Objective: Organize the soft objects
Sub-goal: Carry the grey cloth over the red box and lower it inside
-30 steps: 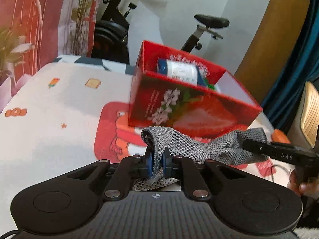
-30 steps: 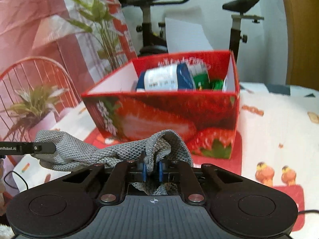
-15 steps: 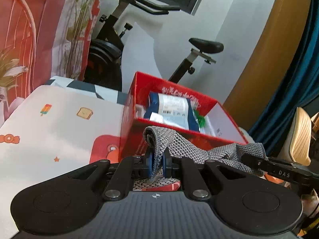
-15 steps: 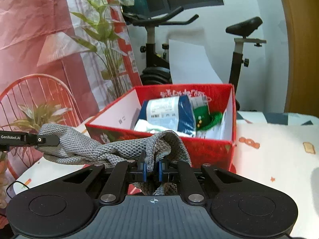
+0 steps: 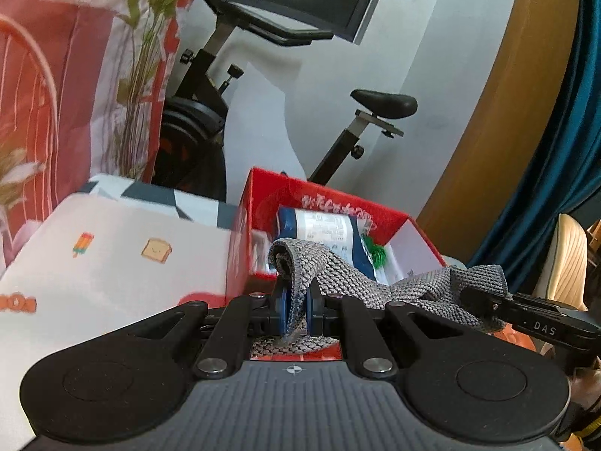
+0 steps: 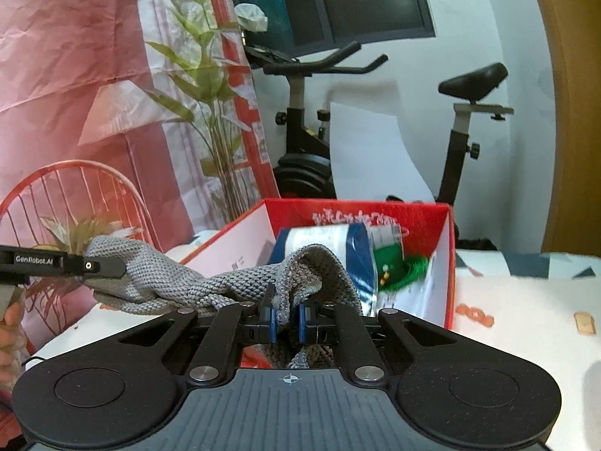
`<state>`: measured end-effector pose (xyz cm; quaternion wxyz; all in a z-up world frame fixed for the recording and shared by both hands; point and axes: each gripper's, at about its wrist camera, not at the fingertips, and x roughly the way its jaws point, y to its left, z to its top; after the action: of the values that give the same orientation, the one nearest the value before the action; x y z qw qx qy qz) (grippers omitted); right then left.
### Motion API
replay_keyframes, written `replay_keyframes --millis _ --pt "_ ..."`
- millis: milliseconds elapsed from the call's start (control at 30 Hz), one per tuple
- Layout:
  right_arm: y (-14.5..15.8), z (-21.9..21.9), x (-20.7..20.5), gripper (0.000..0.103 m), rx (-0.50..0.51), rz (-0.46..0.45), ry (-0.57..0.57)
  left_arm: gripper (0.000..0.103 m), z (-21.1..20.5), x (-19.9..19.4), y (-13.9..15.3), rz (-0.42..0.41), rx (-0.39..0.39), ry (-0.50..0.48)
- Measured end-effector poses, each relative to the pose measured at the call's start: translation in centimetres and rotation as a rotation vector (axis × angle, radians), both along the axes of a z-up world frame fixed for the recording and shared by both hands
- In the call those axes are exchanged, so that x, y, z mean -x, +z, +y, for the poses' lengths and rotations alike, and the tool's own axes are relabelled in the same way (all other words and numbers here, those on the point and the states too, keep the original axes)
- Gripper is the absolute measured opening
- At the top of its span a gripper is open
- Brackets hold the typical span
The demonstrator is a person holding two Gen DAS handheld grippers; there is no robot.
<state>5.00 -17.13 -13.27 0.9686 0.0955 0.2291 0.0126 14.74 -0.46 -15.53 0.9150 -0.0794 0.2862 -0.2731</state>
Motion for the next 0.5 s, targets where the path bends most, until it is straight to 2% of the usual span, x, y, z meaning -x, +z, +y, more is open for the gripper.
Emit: replay_keyframes --millis 233,400,500 --pt "1.7 -1.0 -2.3 0.010 0.070 -0.043 -0.004 0.010 -1.2 -2.2 1.8 -0.057 -0.016 -0.024" --pt "2.1 -1.8 -5.0 0.010 0.132 -0.057 -0.008 0.010 -3.5 -4.8 2.2 -0.071 -0.061 -0.047" --pt "1.6 -2.7 -6.7 0.010 0.141 -0.037 -0.038 0.010 -4.9 -6.6 2.1 -0.050 -0.082 -0.072"
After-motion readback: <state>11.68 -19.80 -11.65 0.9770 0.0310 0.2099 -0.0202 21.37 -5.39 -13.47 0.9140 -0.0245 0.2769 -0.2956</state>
